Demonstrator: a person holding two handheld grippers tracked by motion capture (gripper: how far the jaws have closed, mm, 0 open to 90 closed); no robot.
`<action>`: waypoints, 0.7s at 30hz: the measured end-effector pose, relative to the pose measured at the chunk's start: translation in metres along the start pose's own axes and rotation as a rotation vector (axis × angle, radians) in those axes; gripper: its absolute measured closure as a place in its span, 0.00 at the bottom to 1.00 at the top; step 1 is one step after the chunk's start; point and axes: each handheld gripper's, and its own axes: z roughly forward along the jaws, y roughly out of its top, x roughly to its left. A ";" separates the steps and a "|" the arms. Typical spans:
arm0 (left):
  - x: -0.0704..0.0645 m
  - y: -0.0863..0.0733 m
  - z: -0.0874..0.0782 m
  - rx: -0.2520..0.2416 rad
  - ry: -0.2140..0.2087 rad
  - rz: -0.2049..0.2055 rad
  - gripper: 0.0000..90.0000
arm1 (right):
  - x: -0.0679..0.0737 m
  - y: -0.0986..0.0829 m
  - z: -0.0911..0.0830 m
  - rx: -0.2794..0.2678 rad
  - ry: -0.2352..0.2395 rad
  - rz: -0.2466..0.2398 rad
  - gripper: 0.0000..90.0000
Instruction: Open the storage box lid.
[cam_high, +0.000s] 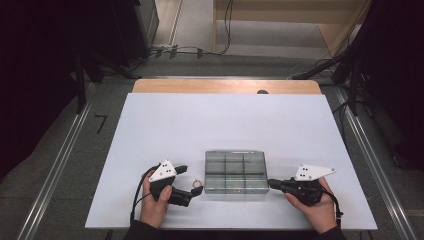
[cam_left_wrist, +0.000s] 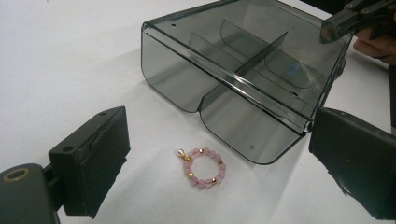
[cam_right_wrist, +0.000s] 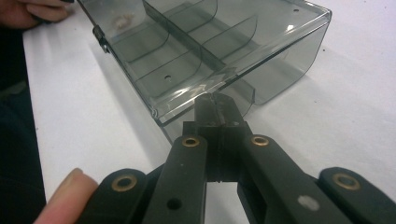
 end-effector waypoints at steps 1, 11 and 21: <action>0.000 0.000 0.000 0.002 -0.001 0.000 0.06 | 0.001 0.000 0.000 0.004 -0.005 -0.004 0.98; 0.000 0.001 0.002 0.008 -0.012 0.003 0.06 | 0.002 0.002 -0.004 -0.041 0.034 0.010 0.98; -0.001 0.000 0.001 0.011 -0.035 0.013 0.06 | 0.006 0.008 -0.005 -0.055 0.018 -0.002 0.98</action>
